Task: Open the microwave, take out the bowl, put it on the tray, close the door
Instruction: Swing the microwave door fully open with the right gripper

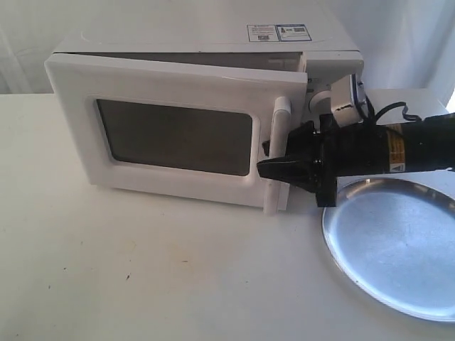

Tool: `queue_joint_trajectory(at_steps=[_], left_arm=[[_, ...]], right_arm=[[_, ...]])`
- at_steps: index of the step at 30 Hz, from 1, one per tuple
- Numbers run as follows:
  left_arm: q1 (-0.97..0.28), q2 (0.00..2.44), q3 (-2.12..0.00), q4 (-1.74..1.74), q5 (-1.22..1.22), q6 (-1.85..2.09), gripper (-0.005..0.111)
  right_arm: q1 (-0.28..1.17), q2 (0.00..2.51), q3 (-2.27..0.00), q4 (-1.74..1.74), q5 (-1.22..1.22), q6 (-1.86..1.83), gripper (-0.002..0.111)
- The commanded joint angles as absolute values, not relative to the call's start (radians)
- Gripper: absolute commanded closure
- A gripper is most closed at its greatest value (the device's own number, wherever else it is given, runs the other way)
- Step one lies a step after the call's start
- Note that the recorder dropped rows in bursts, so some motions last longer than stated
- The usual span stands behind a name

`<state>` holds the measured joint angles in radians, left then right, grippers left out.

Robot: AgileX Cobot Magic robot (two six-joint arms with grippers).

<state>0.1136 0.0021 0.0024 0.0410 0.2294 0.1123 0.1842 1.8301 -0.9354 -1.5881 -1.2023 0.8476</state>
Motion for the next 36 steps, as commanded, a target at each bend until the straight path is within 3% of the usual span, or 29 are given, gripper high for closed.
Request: queue_joint_trajectory(at_steps=[1, 11, 13, 16, 17, 20, 25, 29, 36], left_arm=[[0.108, 0.0, 0.0, 0.033, 0.232, 0.109, 0.107], [0.108, 0.0, 0.0, 0.033, 0.232, 0.109, 0.107], [0.108, 0.0, 0.0, 0.033, 0.232, 0.109, 0.107], [0.108, 0.0, 0.0, 0.033, 0.232, 0.109, 0.107], [0.108, 0.0, 0.0, 0.033, 0.232, 0.109, 0.107], [0.108, 0.0, 0.0, 0.033, 0.232, 0.109, 0.107], [0.108, 0.0, 0.0, 0.033, 0.232, 0.109, 0.107], [0.108, 0.0, 0.0, 0.033, 0.232, 0.109, 0.107], [0.108, 0.0, 0.0, 0.033, 0.232, 0.109, 0.107]], right_arm=[[0.154, 1.788, -0.942, -1.744, -1.221, 1.044, 0.062], [0.15, 1.752, -0.798, -1.744, -1.221, 1.184, 0.08], [0.153, 1.692, -0.771, -1.744, -1.221, 1.18, 0.088], [0.224, 1.495, -0.767, -1.55, -1.221, 1.494, 0.106], [0.239, 1.442, -0.767, -1.52, -1.221, 1.421, 0.108], [0.251, 1.218, -0.767, -1.351, -1.221, 0.998, 0.108], [0.251, 1.135, -0.762, -1.232, -0.745, 1.051, 0.108], [0.273, 1.246, -0.754, -1.33, -0.872, 1.176, 0.108], [0.444, 1.474, -0.756, -1.379, -1.221, 1.216, 0.108]])
